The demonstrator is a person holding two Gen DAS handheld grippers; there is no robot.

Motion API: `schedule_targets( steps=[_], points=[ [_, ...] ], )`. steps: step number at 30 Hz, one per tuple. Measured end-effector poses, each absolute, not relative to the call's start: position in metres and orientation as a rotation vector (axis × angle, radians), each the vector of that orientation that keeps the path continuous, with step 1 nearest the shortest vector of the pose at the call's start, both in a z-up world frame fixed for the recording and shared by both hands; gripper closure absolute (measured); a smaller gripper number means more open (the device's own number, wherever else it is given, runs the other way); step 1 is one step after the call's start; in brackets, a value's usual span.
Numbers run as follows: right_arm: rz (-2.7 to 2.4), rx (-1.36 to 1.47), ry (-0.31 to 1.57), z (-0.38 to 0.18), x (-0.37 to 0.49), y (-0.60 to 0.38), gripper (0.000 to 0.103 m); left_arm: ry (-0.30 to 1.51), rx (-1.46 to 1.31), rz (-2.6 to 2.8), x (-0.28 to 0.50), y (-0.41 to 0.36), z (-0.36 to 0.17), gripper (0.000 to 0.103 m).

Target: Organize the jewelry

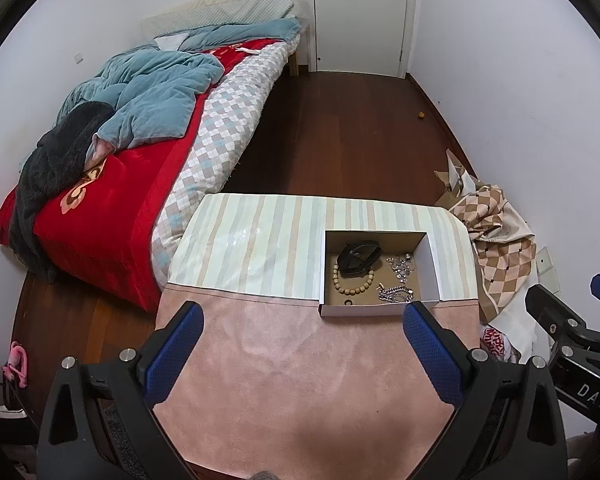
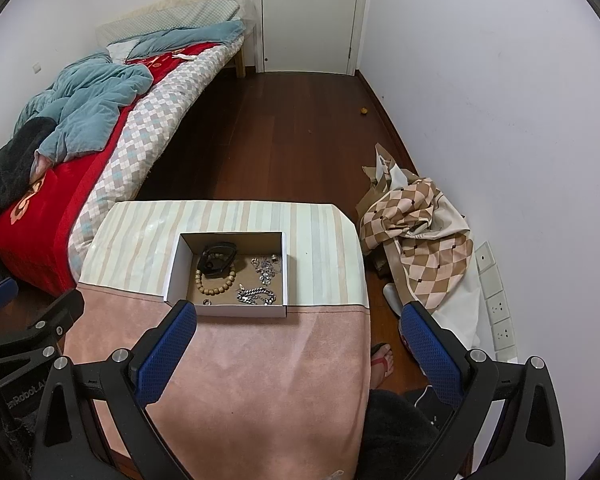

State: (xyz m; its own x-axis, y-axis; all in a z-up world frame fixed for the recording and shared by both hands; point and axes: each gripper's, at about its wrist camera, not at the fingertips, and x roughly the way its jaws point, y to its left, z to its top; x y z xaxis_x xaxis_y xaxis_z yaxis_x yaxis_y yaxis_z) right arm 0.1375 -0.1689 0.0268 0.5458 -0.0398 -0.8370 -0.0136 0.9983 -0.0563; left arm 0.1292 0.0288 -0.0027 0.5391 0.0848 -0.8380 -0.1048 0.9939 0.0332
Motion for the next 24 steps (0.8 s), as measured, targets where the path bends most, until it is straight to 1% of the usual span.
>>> schedule_targets(
  steps=[24],
  points=[
    [-0.015, -0.059, 0.995, 0.0263, 0.1359, -0.1693, 0.000, 0.993, -0.011, 0.113, 0.1274, 0.0247, -0.0007, 0.001]
  ],
)
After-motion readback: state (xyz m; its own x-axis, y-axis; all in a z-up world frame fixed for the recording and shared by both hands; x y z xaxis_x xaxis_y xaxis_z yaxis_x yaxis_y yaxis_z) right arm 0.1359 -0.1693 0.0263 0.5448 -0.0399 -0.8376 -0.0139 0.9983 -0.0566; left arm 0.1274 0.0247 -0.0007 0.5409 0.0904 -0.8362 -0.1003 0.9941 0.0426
